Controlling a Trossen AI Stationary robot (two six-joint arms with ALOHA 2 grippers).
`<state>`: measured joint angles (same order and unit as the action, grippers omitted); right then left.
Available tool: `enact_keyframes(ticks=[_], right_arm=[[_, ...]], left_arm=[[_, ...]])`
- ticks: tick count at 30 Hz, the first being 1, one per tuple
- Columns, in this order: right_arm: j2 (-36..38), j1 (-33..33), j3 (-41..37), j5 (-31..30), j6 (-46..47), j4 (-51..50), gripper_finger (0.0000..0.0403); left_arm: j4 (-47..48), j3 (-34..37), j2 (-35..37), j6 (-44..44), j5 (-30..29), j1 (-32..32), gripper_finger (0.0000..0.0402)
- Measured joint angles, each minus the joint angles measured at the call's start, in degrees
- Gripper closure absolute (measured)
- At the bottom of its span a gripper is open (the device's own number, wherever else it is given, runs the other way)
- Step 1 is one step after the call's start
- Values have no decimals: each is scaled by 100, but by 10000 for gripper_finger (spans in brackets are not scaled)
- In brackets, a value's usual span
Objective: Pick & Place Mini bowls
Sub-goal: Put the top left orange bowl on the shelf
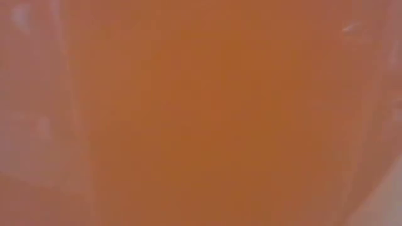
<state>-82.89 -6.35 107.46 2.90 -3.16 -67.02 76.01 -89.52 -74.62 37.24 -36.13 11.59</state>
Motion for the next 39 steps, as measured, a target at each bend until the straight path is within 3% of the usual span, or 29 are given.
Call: enact_keyframes(ticks=[7,13,20,26,32,39], right_arm=[[0,1,0,0,5,0,330],[0,0,0,0,15,0,335],[0,1,0,0,15,0,326],[0,0,0,0,-4,0,329],[0,2,0,0,2,1,335],[0,2,0,0,13,0,327]], left_arm=[[607,296,-12,1045,-64,561,342],[649,802,-1,1248,1050,1351,342],[522,1646,-1,1212,1244,1870,342],[-469,2411,-1,785,1786,2203,342],[-1670,3032,-1,424,1874,2532,342],[-2361,3479,-1,252,2321,2891,342]])
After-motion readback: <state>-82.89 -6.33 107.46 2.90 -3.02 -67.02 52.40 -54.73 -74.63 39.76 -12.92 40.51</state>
